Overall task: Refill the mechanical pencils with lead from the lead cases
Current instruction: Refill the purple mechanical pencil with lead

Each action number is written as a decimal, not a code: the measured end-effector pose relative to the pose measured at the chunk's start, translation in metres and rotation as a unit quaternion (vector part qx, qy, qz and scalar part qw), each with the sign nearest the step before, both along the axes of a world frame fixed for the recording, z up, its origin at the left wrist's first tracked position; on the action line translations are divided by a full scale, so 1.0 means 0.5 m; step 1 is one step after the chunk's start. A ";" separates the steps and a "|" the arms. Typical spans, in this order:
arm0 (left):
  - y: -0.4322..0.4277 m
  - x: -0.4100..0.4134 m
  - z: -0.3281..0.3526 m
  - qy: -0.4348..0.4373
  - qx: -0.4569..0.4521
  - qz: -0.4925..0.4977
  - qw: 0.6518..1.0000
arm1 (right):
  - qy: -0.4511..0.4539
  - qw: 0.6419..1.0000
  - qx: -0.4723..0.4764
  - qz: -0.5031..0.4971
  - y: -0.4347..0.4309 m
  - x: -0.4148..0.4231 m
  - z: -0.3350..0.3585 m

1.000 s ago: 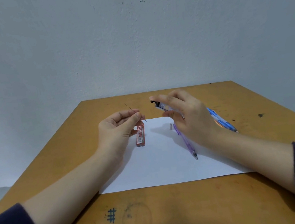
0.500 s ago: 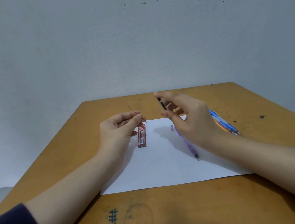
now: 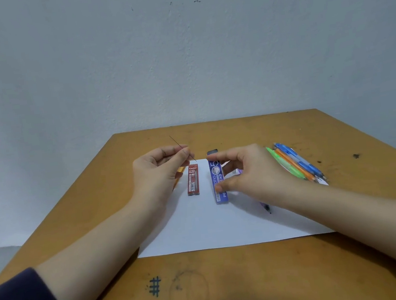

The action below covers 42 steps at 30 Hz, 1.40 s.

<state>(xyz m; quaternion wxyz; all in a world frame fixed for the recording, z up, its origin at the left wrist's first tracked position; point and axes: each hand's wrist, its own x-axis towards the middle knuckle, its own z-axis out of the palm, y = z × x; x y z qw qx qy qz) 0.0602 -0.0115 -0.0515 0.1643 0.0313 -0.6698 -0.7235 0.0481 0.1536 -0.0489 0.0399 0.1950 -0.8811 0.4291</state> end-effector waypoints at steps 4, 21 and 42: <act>-0.002 0.000 0.000 0.004 -0.007 0.001 1.000 | -0.030 0.996 0.076 0.028 -0.007 0.006 0.000; -0.003 -0.006 -0.006 0.002 -0.017 0.003 1.000 | 0.113 0.935 0.334 0.042 -0.021 0.000 -0.012; -0.002 0.002 0.001 -0.004 0.005 -0.001 1.000 | 0.116 0.975 0.188 0.004 -0.004 -0.010 0.012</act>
